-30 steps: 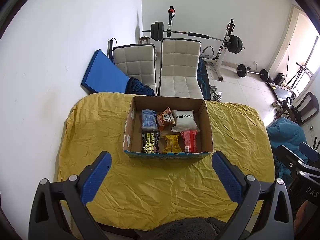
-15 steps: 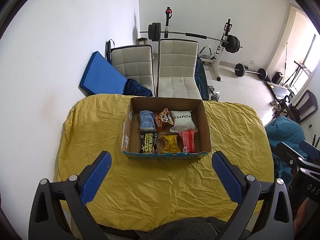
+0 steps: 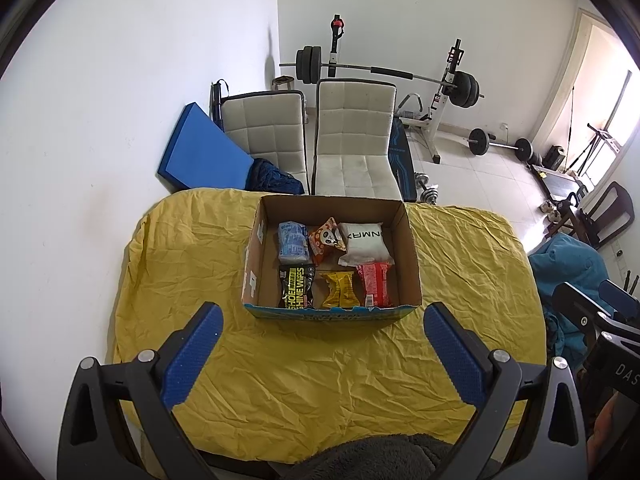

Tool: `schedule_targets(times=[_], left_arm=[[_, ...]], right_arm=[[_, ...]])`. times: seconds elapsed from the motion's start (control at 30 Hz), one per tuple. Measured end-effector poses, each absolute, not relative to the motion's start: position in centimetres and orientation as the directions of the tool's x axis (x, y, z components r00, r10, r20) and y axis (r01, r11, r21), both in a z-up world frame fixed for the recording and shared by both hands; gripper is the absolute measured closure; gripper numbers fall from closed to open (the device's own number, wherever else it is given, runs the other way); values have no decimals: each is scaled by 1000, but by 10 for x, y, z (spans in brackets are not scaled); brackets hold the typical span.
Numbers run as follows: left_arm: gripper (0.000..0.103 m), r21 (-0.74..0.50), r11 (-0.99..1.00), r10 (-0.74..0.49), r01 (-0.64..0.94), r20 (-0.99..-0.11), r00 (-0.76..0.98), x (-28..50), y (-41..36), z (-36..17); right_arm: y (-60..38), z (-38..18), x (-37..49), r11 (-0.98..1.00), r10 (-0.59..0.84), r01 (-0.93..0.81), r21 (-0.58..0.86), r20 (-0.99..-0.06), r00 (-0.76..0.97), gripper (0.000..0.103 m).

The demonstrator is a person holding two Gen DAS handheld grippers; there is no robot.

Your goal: Organize soft objects

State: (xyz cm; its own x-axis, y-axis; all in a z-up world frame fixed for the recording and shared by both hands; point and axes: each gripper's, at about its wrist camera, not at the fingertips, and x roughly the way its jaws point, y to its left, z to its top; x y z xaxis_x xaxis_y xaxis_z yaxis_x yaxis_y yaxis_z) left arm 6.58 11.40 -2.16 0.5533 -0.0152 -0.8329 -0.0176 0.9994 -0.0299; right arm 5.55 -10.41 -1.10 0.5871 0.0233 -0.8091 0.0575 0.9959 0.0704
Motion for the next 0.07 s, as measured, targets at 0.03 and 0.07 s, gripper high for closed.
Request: schedule_targets(times=[0.03, 0.07], left_arm=[[0, -29, 999, -15, -16, -833, 553, 66, 113, -22], [0, -24, 1000, -12, -15, -833, 554, 67, 113, -22]], right_arm=[[-104, -11, 55, 996, 22, 57, 69, -809, 587, 0], [-104, -11, 55, 996, 22, 57, 68, -809, 588, 0]])
